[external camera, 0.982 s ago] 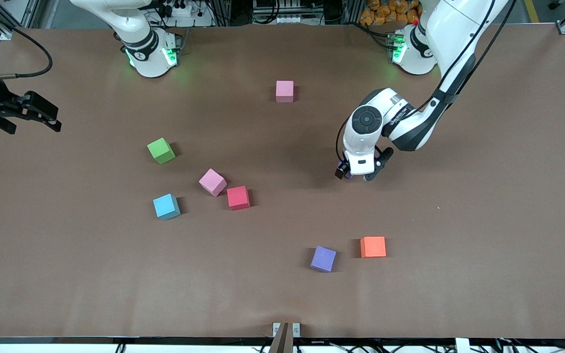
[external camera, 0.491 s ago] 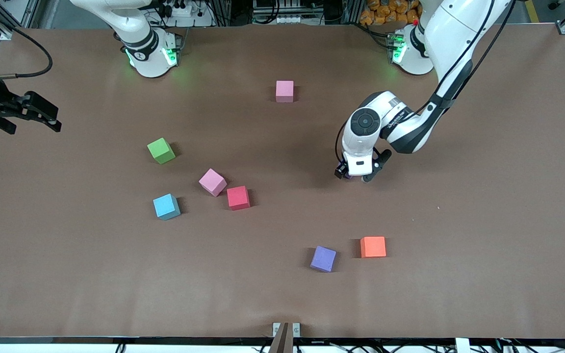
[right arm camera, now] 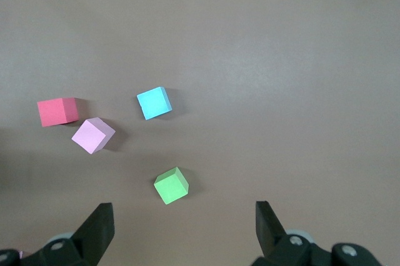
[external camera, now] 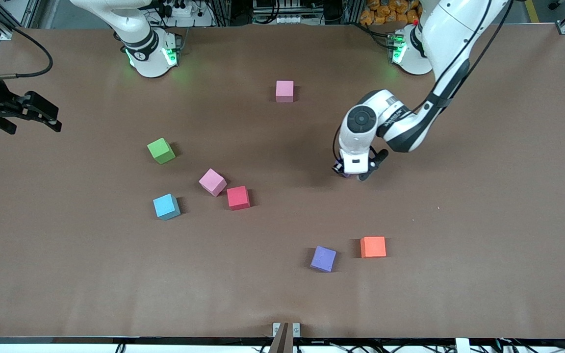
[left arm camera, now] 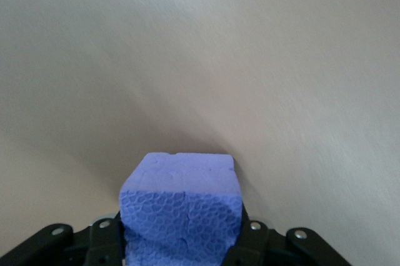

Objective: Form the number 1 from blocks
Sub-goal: 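Lift the purple block with the left gripper toward the pink block, then set the purple block against the pink block and open the left gripper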

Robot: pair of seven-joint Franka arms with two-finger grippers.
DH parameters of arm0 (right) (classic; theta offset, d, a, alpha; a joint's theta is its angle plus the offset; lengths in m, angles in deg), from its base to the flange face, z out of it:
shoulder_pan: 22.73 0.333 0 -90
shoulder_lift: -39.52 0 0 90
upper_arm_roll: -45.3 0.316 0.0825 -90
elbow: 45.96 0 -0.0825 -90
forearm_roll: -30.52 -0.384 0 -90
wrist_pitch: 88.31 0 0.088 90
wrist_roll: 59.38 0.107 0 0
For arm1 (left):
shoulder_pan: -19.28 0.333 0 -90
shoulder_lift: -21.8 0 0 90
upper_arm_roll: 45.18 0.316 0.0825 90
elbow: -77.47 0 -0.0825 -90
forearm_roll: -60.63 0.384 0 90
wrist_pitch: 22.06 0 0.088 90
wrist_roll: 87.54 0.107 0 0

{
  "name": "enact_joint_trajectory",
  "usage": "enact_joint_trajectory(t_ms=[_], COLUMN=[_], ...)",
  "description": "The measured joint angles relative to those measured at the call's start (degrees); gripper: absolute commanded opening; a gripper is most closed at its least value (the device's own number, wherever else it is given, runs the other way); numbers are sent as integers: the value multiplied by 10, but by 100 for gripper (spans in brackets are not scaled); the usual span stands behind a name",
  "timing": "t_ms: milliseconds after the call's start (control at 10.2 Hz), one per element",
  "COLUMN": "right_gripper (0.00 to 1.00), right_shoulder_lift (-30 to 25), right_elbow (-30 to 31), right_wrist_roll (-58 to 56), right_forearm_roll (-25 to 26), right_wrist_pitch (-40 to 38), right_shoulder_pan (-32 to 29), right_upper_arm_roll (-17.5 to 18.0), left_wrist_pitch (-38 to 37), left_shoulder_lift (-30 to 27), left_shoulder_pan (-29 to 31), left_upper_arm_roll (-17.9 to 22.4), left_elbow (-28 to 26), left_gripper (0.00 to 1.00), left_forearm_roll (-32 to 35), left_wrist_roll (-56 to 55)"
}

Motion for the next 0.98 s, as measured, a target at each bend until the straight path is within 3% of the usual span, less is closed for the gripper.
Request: enact_joint_trajectory(t_ms=[491, 688, 982], right_gripper=[100, 100, 100], right_shoulder_lift=[0, 0, 0], right_elbow=[0, 0, 0], right_wrist_roll=[0, 0, 0], right_forearm_roll=[0, 0, 0], right_wrist_pitch=[0, 0, 2], right_shoulder_pan=[0, 0, 0], right_upper_arm_roll=[0, 0, 0], left_wrist_pitch=[1, 1, 1], left_shoulder_lift=[-9, -6, 21], left_shoulder_pan=[-23, -62, -133], left_upper_arm_roll=[-106, -117, -117], left_elbow=[25, 31, 38], left_gripper=[0, 0, 0], left_forearm_roll=[19, 55, 58], left_wrist_roll=[2, 3, 36])
